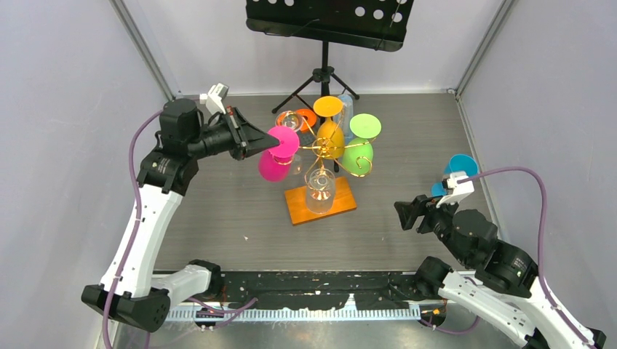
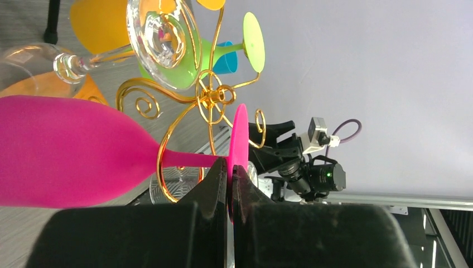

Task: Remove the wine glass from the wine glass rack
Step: Pick up the wine glass from the wine rack.

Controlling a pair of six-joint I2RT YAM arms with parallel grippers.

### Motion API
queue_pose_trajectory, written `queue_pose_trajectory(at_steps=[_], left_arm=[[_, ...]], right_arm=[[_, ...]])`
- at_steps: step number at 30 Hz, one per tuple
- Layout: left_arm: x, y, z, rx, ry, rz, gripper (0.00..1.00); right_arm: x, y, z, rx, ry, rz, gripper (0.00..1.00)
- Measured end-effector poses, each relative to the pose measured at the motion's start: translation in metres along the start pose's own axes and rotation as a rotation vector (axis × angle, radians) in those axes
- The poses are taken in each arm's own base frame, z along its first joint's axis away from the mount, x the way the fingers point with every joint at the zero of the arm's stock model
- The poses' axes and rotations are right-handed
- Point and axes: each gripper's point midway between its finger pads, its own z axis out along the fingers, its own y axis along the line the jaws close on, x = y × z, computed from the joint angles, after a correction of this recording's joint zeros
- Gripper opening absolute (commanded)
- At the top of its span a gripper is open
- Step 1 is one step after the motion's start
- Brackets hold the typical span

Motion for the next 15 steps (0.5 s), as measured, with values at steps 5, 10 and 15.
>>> queue_pose_trajectory(at_steps=[5,10,15], left_arm=[[-0.004,-0.002,0.008,0.025,0.018,-0.03,0.0],[-0.002,0.001,0.02,0.028,0.053,-0.05,0.0],[0.005,-0.001,0.029,0.036,0.088,-0.056,0.0]], right_arm=[[0.0,-0.002,-0.002,0.003,-0.007,0.003,0.73],[-0.001,-0.004,-0.004,0.008,-0.013,0.004,0.73],[-0.001,-0.005,-0.004,0.009,-0.011,0.003,0.73]])
